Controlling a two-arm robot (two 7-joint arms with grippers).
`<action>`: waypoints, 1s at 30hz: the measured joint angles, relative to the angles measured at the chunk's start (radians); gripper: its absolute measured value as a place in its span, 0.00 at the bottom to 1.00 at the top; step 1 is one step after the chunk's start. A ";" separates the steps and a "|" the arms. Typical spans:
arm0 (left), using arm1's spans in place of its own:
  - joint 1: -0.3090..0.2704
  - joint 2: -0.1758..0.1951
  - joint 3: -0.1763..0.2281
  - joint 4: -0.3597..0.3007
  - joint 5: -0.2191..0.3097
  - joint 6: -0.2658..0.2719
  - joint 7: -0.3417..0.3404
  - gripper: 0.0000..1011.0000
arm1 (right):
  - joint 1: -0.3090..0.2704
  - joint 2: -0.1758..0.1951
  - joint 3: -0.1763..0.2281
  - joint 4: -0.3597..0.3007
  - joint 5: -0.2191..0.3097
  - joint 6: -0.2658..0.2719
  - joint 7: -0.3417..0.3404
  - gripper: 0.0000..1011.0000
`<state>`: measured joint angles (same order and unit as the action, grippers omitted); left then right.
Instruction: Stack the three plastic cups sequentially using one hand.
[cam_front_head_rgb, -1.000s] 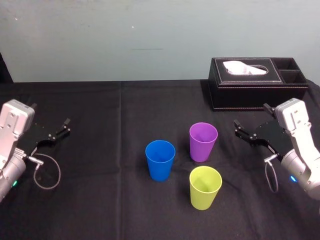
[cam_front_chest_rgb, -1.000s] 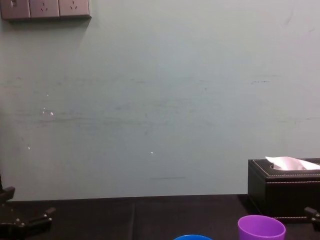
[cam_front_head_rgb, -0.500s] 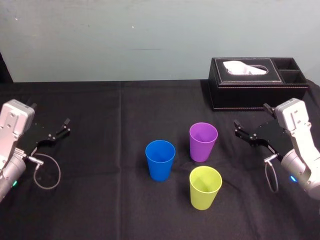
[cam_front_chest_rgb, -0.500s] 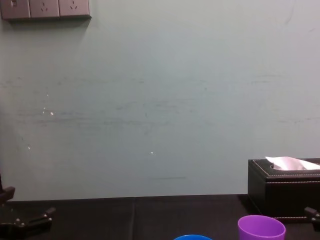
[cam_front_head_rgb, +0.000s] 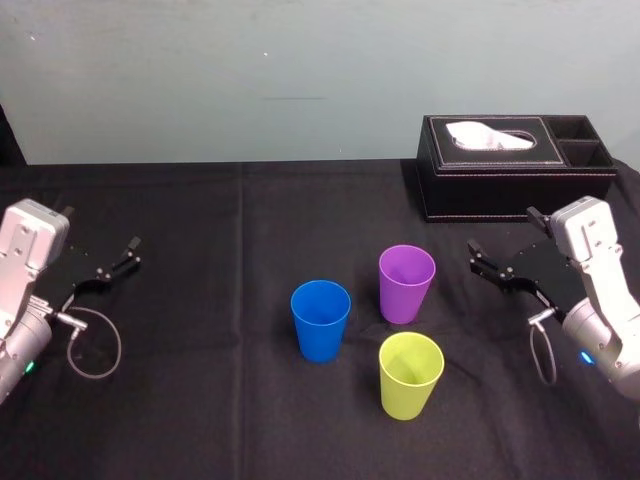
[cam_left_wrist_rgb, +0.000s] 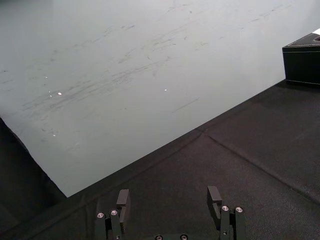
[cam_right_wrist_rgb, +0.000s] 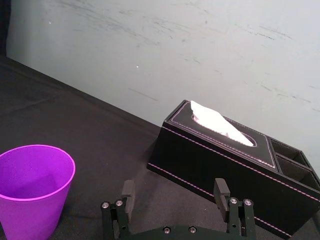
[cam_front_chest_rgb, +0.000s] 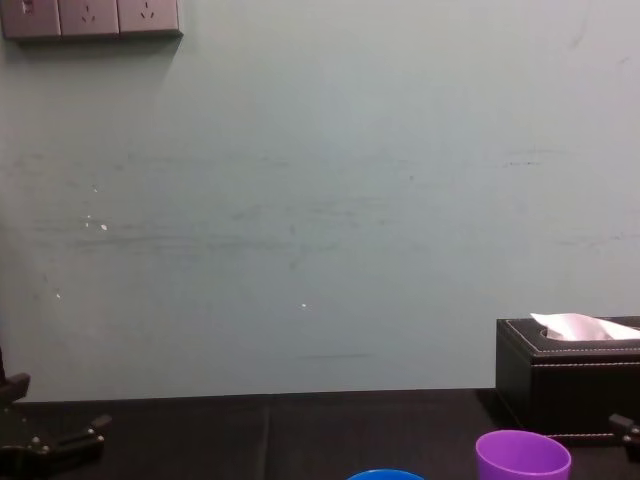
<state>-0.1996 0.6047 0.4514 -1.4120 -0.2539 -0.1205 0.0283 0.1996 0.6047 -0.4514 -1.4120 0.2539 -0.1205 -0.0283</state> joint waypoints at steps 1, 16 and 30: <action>0.000 0.000 0.000 0.000 0.000 0.000 0.000 1.00 | 0.000 0.000 0.000 0.000 0.000 0.000 0.000 0.99; 0.000 0.000 0.000 0.000 0.000 0.000 0.000 1.00 | -0.017 -0.006 0.028 -0.018 0.046 0.027 0.042 0.99; 0.000 0.000 0.000 0.000 0.000 0.000 0.000 1.00 | -0.104 0.030 0.099 -0.156 0.122 0.059 0.138 0.99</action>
<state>-0.1995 0.6047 0.4514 -1.4120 -0.2538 -0.1205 0.0282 0.0956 0.6343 -0.3528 -1.5680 0.3758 -0.0615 0.1096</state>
